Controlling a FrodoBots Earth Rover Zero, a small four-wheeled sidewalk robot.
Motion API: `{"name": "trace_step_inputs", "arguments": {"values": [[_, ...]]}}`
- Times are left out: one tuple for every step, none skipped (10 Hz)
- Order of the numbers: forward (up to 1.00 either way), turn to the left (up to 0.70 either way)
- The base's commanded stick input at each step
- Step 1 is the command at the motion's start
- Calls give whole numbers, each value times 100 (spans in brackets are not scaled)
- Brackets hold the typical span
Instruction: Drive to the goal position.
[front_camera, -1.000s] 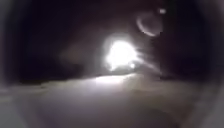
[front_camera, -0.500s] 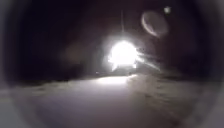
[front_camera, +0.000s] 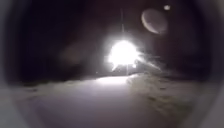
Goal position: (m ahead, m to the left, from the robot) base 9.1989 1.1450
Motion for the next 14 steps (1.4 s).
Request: {"name": "trace_step_inputs", "arguments": {"values": [[85,0],[85,0],[85,0],[85,0],[85,0],[85,0],[85,0],[85,0],[85,0],[85,0],[85,0],[85,0],[85,0],[85,0]]}}
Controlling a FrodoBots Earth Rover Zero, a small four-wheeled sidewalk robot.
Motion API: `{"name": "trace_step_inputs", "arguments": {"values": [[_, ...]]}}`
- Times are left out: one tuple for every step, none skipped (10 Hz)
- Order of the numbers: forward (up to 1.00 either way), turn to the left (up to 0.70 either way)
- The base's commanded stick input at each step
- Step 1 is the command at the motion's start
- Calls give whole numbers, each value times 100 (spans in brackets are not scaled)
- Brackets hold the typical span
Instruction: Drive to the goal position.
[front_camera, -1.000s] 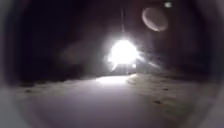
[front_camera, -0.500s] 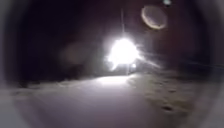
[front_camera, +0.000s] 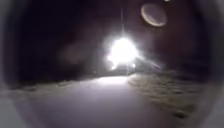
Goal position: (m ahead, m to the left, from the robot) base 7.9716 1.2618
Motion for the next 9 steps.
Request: {"name": "trace_step_inputs", "arguments": {"values": [[85,0],[85,0],[85,0],[85,0],[85,0],[85,0],[85,0],[85,0],[85,0]]}}
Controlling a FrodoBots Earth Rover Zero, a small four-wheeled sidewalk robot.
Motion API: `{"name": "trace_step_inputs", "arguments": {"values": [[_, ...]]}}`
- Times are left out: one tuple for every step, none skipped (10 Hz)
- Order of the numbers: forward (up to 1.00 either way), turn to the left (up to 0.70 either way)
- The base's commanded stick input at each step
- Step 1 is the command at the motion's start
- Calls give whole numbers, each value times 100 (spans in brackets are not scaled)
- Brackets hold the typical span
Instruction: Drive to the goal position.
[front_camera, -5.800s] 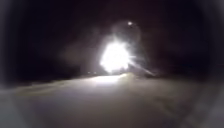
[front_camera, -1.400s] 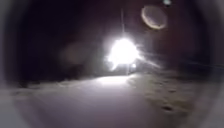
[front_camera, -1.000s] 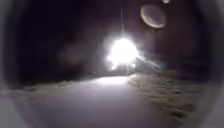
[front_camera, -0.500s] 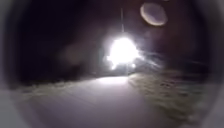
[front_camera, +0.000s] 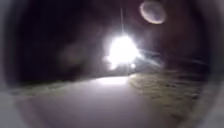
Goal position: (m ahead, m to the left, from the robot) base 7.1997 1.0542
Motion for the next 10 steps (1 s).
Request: {"name": "trace_step_inputs", "arguments": {"values": [[85,0],[85,0],[85,0],[85,0],[85,0],[85,0],[85,0],[85,0],[85,0],[85,0]]}}
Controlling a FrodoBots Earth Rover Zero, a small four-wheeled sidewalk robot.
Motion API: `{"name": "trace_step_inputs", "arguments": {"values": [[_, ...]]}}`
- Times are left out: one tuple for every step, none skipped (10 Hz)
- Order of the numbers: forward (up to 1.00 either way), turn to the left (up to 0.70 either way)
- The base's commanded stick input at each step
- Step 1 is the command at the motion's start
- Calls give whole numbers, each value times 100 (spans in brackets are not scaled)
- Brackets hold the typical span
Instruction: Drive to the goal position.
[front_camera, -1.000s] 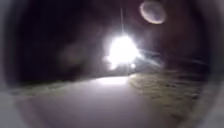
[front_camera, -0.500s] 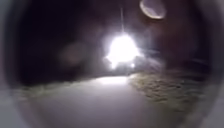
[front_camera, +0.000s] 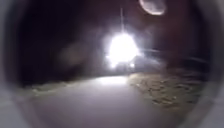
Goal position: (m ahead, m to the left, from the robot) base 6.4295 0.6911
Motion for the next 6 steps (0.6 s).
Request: {"name": "trace_step_inputs", "arguments": {"values": [[85,0],[85,0],[85,0],[85,0],[85,0],[85,0]]}}
